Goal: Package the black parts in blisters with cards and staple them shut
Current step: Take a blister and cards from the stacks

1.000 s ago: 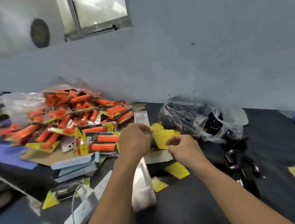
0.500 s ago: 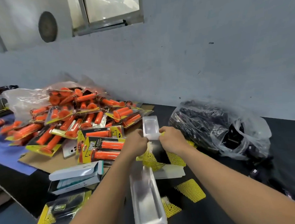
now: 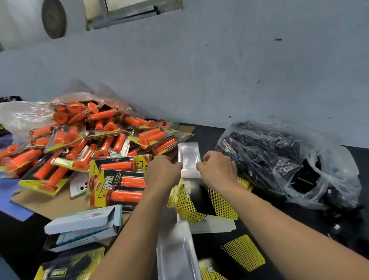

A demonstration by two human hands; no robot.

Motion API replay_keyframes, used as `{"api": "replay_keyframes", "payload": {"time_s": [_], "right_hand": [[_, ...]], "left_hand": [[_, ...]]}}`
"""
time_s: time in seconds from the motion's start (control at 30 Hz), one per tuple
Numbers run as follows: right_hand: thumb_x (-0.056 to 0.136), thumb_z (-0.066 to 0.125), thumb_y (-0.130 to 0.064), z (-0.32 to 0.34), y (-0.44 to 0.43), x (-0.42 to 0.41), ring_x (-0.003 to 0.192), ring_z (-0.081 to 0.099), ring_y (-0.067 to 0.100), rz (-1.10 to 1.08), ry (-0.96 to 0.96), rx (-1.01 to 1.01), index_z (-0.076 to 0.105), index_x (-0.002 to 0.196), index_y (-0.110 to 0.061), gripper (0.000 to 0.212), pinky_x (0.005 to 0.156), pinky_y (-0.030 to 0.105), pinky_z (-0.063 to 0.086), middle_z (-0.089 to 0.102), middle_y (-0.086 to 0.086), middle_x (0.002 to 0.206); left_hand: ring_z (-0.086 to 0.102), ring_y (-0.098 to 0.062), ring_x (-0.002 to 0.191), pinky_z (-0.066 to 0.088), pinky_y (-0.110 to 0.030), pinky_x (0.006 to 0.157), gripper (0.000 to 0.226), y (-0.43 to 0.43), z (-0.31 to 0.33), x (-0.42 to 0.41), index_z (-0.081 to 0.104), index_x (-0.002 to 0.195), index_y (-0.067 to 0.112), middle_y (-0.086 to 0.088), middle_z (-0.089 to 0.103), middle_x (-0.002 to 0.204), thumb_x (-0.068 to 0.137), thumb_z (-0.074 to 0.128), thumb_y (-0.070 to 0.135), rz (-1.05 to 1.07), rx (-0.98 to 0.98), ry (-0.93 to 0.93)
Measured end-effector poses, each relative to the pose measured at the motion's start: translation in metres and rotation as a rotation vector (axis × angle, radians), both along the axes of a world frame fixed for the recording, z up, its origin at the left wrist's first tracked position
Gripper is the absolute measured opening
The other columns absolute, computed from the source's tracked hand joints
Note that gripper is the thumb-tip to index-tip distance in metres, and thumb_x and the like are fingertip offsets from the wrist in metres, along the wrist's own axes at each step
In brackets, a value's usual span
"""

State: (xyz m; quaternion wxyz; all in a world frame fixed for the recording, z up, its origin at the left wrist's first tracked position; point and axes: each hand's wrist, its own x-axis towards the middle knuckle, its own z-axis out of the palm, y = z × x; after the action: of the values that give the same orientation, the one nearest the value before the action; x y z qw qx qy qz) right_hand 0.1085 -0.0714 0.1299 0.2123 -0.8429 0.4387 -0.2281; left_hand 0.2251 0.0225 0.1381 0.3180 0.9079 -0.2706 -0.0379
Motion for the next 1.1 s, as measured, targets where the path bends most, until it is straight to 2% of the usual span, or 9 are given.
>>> {"api": "replay_keyframes", "payload": {"time_s": [0.1,0.2,0.3,0.43,0.57,0.63,0.87,1.0,1.1], "right_hand": [[0.095,0.061,-0.041,0.005,0.043,-0.037,0.083,0.063,0.023,0.085,-0.084,-0.075,0.071,0.089,-0.026,0.019,0.072,0.035,0.047,0.069,-0.004,0.083],[0.087,0.062,-0.058,-0.015,0.097,-0.081,0.065,0.057,0.016,0.205,0.048,0.076,0.061,0.068,-0.024,0.038,0.056,0.033,0.037,0.059,-0.007,0.064],[0.084,0.061,-0.068,-0.037,0.131,-0.106,0.067,0.057,0.009,0.239,0.095,0.222,0.058,0.072,-0.027,0.043,0.054,0.032,0.038,0.062,-0.008,0.071],[0.089,0.061,-0.06,-0.044,0.148,-0.11,0.072,0.06,0.015,0.188,0.026,0.183,0.058,0.073,-0.027,0.037,0.062,0.034,0.047,0.061,-0.009,0.072],[0.088,0.064,-0.059,-0.041,0.156,-0.11,0.075,0.059,0.018,0.208,0.071,0.1,0.057,0.072,-0.027,0.037,0.065,0.032,0.043,0.059,-0.012,0.072],[0.084,0.069,-0.06,-0.037,0.16,-0.111,0.079,0.061,0.018,0.238,0.116,0.06,0.056,0.074,-0.027,0.037,0.067,0.033,0.044,0.059,-0.012,0.075],[0.09,0.067,-0.053,-0.025,0.173,-0.113,0.07,0.046,0.024,0.166,0.036,-0.146,0.047,0.07,-0.026,0.04,0.065,0.033,0.033,0.05,-0.006,0.067],[0.092,0.062,-0.062,-0.025,0.182,-0.116,0.074,0.061,0.024,0.134,0.041,-0.297,0.055,0.074,-0.027,0.04,0.063,0.031,0.031,0.069,-0.003,0.077],[0.094,0.058,-0.065,-0.025,0.185,-0.115,0.073,0.062,0.021,0.109,0.107,-0.386,0.071,0.082,-0.024,0.044,0.062,0.029,0.031,0.071,-0.004,0.079]], "left_hand": [[0.059,-0.01,0.074,0.046,-0.03,0.067,0.02,0.039,0.005,-0.017,0.075,0.095,0.025,0.01,0.068,0.082,0.087,0.067,0.041,-0.016,-0.017,-0.006],[0.065,-0.012,0.085,0.054,-0.034,0.078,0.02,0.094,-0.008,-0.05,0.072,0.097,0.028,0.011,0.07,0.091,0.083,0.072,0.043,-0.06,0.001,0.098],[0.062,-0.011,0.105,0.049,-0.032,0.089,0.041,0.139,-0.032,-0.081,0.064,0.12,0.031,0.013,0.064,0.112,0.083,0.076,0.044,-0.119,0.082,0.15],[0.055,-0.017,0.125,0.045,-0.036,0.103,0.064,0.171,-0.046,-0.099,0.055,0.139,0.032,0.008,0.056,0.139,0.081,0.081,0.041,0.021,-0.134,0.111],[0.063,-0.022,0.098,0.053,-0.041,0.086,0.051,0.188,-0.061,-0.114,0.051,0.117,0.033,0.008,0.065,0.102,0.077,0.077,0.053,0.171,-0.054,0.136],[0.063,-0.024,0.094,0.05,-0.038,0.078,0.047,0.189,-0.063,-0.119,0.052,0.112,0.033,0.01,0.064,0.092,0.077,0.074,0.055,0.199,-0.031,0.088],[0.066,-0.023,0.109,0.048,-0.037,0.082,0.053,0.18,-0.05,-0.125,0.066,0.132,0.036,0.008,0.073,0.111,0.086,0.065,0.063,0.233,-0.05,-0.131],[0.061,-0.023,0.1,0.038,-0.033,0.073,0.051,0.183,-0.047,-0.132,0.07,0.131,0.033,0.007,0.064,0.095,0.088,0.067,0.06,0.263,-0.097,-0.222],[0.042,-0.016,0.09,0.034,-0.033,0.074,0.048,0.185,-0.049,-0.134,0.072,0.128,0.028,0.009,0.05,0.088,0.088,0.071,0.054,0.262,-0.149,-0.305]]}}
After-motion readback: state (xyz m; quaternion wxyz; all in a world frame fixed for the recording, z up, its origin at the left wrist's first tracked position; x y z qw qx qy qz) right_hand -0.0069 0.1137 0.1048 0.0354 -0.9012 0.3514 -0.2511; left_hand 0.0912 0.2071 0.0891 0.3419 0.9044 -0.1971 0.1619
